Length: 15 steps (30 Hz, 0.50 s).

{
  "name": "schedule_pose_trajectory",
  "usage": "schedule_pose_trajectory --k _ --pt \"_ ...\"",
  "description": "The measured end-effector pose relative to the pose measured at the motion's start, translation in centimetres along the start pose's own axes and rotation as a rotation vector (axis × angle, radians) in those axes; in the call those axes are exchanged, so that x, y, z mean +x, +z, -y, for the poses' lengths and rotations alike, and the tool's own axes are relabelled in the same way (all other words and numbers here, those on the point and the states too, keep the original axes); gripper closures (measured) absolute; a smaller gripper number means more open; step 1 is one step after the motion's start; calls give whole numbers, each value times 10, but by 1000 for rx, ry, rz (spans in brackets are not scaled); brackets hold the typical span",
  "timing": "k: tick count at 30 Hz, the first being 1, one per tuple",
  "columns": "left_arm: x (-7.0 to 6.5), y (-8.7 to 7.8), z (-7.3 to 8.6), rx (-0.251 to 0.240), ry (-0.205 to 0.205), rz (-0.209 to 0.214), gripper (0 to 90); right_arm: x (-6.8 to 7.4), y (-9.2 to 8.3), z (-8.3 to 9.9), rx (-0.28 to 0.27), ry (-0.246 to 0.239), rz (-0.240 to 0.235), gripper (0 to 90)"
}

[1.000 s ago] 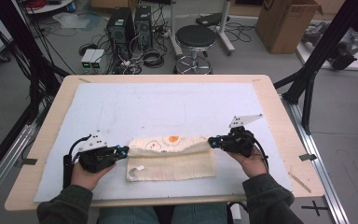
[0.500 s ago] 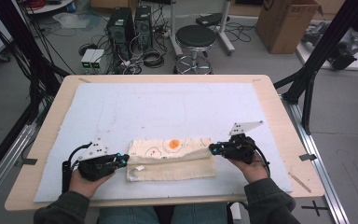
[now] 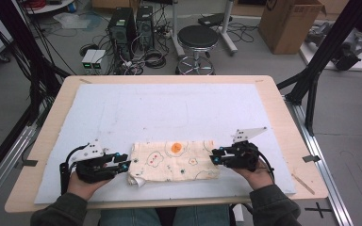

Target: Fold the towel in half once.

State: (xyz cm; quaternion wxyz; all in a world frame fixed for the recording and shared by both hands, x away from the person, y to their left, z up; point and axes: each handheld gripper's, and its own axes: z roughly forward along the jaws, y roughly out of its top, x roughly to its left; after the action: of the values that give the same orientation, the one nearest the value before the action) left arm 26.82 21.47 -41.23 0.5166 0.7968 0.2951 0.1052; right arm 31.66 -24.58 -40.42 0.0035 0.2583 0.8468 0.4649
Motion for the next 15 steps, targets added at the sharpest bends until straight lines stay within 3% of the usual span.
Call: schedule_pose_trajectory --k 3,7,11,15 --pt "0 12 -1 18 4 11 716 2 12 1 30 -14 -10 667" --pt "-3 26 3 92 37 39 720 2 26 5 71 -41 -15 649" --pt "-5 30 10 164 51 53 704 3 33 10 113 -61 -7 633" --pt "-5 32 15 205 55 57 687 5 36 15 162 -94 11 628"
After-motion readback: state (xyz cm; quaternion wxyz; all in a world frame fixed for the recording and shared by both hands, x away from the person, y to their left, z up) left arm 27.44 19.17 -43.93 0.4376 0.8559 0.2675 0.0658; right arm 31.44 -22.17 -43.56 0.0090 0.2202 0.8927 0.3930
